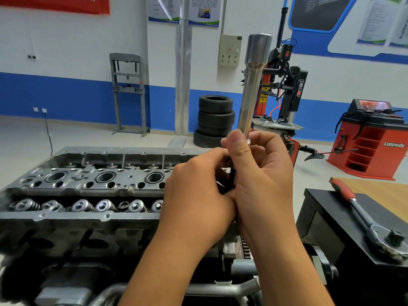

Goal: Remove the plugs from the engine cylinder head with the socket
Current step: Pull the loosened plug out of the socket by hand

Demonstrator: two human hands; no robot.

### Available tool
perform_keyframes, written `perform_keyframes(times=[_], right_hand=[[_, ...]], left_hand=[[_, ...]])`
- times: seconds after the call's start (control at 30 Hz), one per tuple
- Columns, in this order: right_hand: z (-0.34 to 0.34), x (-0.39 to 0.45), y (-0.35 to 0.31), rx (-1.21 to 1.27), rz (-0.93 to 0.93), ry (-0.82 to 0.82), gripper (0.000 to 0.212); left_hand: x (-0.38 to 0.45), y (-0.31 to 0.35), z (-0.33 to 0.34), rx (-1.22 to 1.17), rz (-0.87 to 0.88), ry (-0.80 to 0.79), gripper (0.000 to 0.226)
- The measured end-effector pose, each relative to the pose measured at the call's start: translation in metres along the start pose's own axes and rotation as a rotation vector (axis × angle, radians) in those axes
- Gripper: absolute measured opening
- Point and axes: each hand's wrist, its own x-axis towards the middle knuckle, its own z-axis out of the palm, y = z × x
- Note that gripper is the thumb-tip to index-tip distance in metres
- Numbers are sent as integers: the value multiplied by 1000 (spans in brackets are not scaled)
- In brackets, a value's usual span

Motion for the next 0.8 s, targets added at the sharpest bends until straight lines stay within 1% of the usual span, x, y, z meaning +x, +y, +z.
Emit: perform_keyframes(times=[0.07,0.17,0.27,0.33,0.47,0.57,0.67,0.73,0.8], right_hand=[[0,1,1,-26,-24,-5,28],[-1,1,2,-42,-16,-12,39],[1,1,1,-47,2,4,46],[2,1,-1,-33,13,21,45],[0,0,-1,22,28,39,26],[-2,0,1,-9,-3,30,29],[-1,2,1,-26,-10,12,30],[0,2,1,-40,0,19,36],[1,2,-1,-42,4,38,45]], left_hand=[[1,0,1,12,-8,24,37],[0,-2,2,19,-5,48,25],[-2,-2,2,-1,18,44,22],[-1,-1,1,-5,29,31,26],[-1,-2,1,-39,9,7,35],[0,-4,2,-40,-5,17,37],[0,-5,4,-72,1,23,28],[1,-6,4,-117,21,1,20],[2,-7,2,-215,35,-43,22]])
